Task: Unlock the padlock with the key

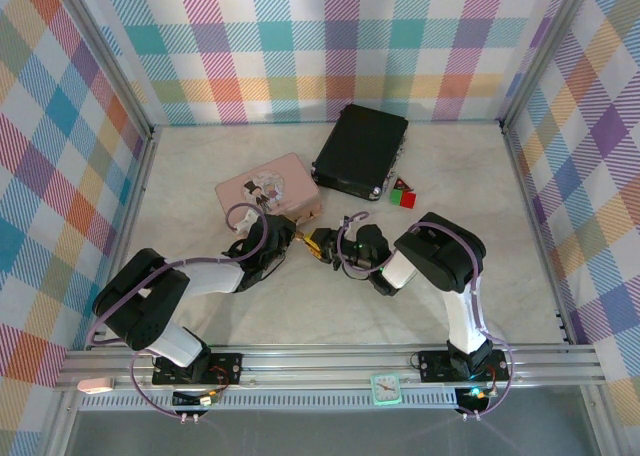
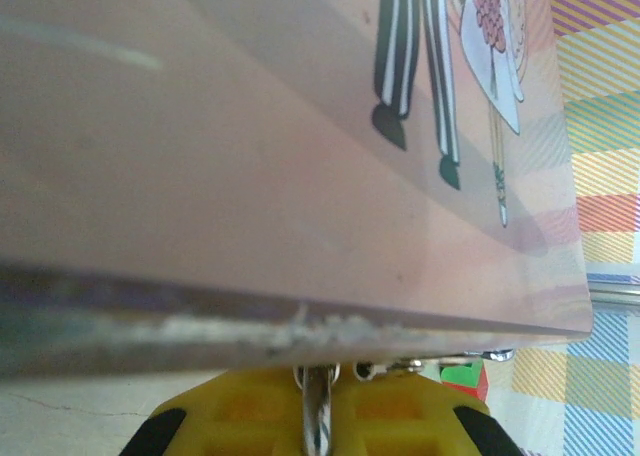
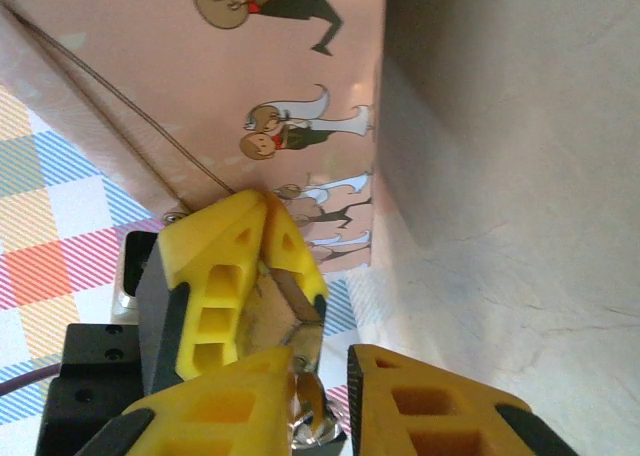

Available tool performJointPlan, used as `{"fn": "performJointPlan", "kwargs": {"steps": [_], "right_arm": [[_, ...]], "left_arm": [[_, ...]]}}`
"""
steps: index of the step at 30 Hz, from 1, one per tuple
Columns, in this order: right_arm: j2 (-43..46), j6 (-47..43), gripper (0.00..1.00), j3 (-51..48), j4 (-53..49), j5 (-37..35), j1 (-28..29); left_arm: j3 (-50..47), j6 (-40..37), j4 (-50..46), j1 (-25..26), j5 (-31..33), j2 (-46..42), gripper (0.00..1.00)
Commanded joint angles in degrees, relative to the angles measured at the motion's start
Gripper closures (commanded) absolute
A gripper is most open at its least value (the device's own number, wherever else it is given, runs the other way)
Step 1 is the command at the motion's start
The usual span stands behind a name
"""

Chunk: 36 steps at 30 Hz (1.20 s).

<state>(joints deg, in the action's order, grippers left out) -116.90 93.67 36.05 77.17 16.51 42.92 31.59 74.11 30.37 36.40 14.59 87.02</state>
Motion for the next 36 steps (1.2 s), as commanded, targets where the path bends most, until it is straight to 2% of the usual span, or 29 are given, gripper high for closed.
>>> {"fn": "performJointPlan", "kwargs": {"steps": [1,5,9,15,18,19,20,23,32,36], "right_arm": [[0.05,-0.07,0.79,1.44,3.43,0.45,0.68],[0.68,-0.33,0.86,1.31,3.43,0.44,0.68],[0.41,0.25,0.99,1.33,3.43,0.18,0.66],[0.01,2.50,1.00,2.24,3.43,0.42,0.45],[0.09,2.72,1.00,2.53,3.43,1.24,0.06],[0.03,2.73,1.00,2.40,3.43,1.34,-0.02],[0.12,2.61,1.00,2.31,3.39,1.32,-0.11],[-0.06,2.31,1.00,2.08,2.90,1.46,-0.11],[0.42,1.13,1.00,2.14,-0.04,2.24,0.14],[0.91,0.33,1.00,2.23,-1.74,2.47,0.66]], "left_arm": [[0.06,1.40,5.63,1.13,0.44,-2.42,1.00],[-0.04,1.50,5.60,1.17,0.62,-2.36,1.00],[-0.04,1.65,5.79,1.28,0.59,-2.27,1.00],[-0.74,0.73,6.35,1.26,-0.15,-1.90,0.98],[-2.41,0.77,7.18,1.30,-0.27,-1.86,0.82],[-2.93,0.84,7.48,1.30,-0.35,-1.86,0.70],[-3.43,1.12,7.76,1.30,-0.40,-1.81,0.62],[-4.07,1.48,7.17,1.30,-0.77,-1.85,0.56],[-2.74,3.76,6.91,1.30,-1.80,-0.09,0.54],[-2.21,6.80,9.56,1.54,-2.88,3.20,0.59]]}}
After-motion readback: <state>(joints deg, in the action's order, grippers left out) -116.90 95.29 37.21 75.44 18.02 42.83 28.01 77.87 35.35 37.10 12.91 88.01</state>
